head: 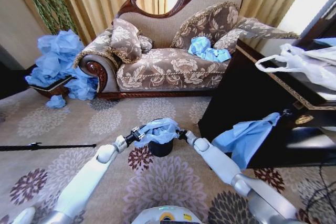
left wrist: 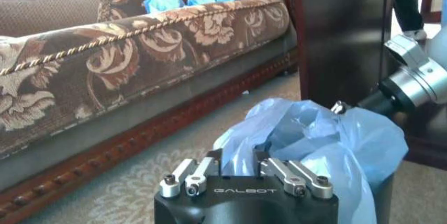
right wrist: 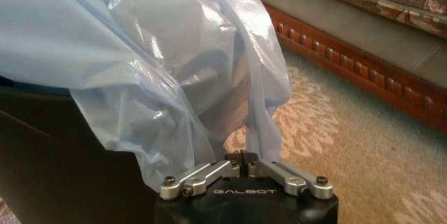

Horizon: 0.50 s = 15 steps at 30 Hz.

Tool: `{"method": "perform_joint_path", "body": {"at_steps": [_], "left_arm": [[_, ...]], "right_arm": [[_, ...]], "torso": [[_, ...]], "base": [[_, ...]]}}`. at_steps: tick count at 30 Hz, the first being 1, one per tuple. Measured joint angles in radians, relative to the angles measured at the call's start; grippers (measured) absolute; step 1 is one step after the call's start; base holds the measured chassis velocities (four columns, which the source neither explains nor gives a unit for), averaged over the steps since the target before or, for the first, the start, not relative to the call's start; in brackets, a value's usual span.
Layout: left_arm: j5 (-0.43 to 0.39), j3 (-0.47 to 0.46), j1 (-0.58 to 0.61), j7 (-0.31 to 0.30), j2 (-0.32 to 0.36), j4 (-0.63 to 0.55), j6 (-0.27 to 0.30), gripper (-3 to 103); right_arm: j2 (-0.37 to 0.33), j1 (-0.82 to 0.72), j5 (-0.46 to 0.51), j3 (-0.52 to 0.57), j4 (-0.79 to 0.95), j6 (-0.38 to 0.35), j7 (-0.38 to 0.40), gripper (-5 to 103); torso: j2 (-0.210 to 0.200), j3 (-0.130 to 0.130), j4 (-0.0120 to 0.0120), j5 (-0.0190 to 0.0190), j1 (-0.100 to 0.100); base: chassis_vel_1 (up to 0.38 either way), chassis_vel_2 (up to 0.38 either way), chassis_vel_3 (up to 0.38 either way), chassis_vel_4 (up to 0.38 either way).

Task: Place a garbage bag over the trash bin.

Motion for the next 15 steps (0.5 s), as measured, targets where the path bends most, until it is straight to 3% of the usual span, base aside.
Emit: {"method": "perform_joint_path", "body": {"at_steps": [7,12,15], "left_arm": [[-0.019,0.007,-0.010,-0.019,-0.009,0.004,0.017,2],[-0.042,0.017,-0.016,-0.069,-0.010,0.002,0.046,0],[-0.088,0.032,-0.030,-0.130,-0.013,-0.009,0.066,0]], "right_arm": [[0.004,0.003,0.001,-0.001,-0.001,0.001,0.000,0],[0.001,0.006,0.002,0.010,0.001,0.003,0.004,0],[-0.013,0.006,-0.003,0.019,0.024,0.010,0.007,0]], "torso": [[0.000,0.000,0.0000,-0.0001,0.000],[0.000,0.000,0.0002,-0.0001,0.000],[0.000,0.000,0.0000,-0.0001,0.000]], "base": [[0.000,0.000,0.000,0.000],[0.000,0.000,0.000,0.000],[0.000,0.000,0.000,0.000]]}}
